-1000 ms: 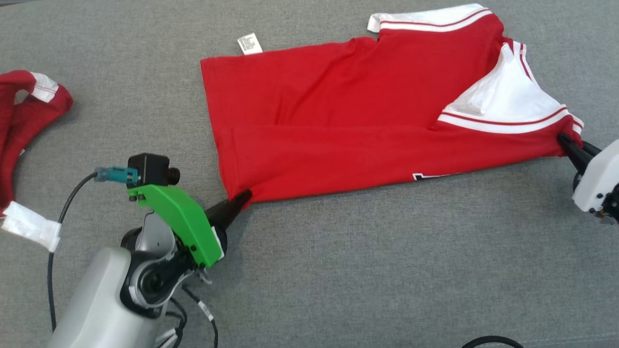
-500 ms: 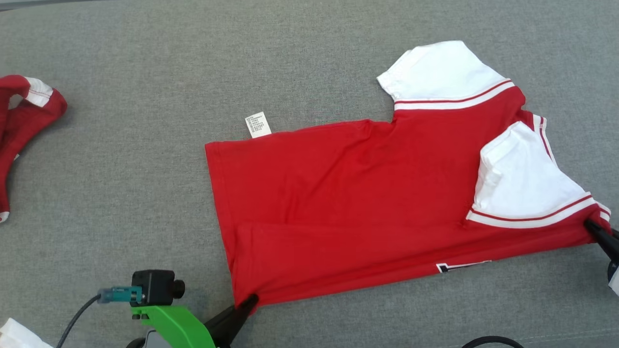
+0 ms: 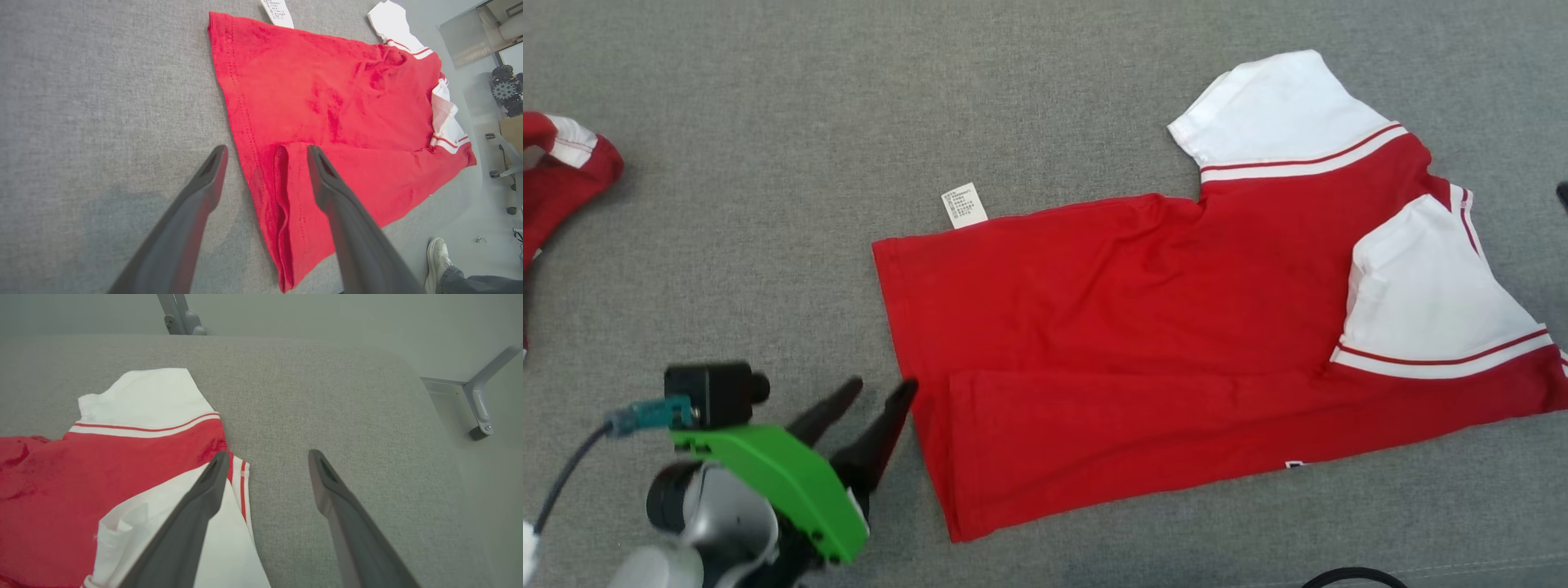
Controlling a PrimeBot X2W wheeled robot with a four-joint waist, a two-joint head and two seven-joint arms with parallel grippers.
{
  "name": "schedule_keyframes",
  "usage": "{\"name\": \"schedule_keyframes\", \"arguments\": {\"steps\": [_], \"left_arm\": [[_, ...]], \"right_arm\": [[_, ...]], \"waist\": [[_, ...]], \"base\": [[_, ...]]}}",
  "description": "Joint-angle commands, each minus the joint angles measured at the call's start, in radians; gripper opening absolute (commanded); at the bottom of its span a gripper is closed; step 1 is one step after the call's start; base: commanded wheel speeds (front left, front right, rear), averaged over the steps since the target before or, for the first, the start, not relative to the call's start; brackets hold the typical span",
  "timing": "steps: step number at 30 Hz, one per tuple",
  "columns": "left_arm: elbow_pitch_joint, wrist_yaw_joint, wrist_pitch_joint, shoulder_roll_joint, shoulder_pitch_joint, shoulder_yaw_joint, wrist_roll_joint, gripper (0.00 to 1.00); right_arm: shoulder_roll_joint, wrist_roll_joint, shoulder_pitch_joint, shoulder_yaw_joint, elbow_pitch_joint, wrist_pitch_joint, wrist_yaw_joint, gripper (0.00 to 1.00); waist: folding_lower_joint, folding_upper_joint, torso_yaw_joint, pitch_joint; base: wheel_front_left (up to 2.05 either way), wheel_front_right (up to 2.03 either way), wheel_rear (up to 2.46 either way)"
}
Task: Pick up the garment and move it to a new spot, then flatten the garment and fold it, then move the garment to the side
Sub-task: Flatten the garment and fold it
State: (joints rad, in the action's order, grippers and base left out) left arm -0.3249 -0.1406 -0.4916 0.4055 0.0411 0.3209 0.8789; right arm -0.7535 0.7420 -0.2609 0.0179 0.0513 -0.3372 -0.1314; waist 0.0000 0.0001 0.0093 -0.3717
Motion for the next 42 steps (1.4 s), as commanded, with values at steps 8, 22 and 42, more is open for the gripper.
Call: {"name": "schedule_keyframes", "arguments": {"steps": [8,22,42], "left_arm": [[0.267,0.032,-0.029,-0.098,0.394,0.072,-0.075,1.0],[0.582,0.141,-0.046,-0.208,0.598,0.179,-0.081,1.0],[0.664,0.211,-0.044,-0.253,0.638,0.201,-0.027,0.0]], "right_arm": [[0.158,-0.156,-0.379,-0.107,0.118,-0.121,0.001,1.0],[0.224,-0.265,-0.685,-0.239,0.446,-0.152,0.001,1.0],[0.181,-0.144,-0.703,-0.27,0.502,-0.208,0.002,0.0]], "waist": [[0.0,-0.0001,0.074,-0.156],[0.0,-0.0001,0.189,-0.207],[0.0,-0.0001,0.154,-0.201]], "base": [[0.0,0.0,0.0],[0.0,0.0,0.0],[0.0,0.0,0.0]]}}
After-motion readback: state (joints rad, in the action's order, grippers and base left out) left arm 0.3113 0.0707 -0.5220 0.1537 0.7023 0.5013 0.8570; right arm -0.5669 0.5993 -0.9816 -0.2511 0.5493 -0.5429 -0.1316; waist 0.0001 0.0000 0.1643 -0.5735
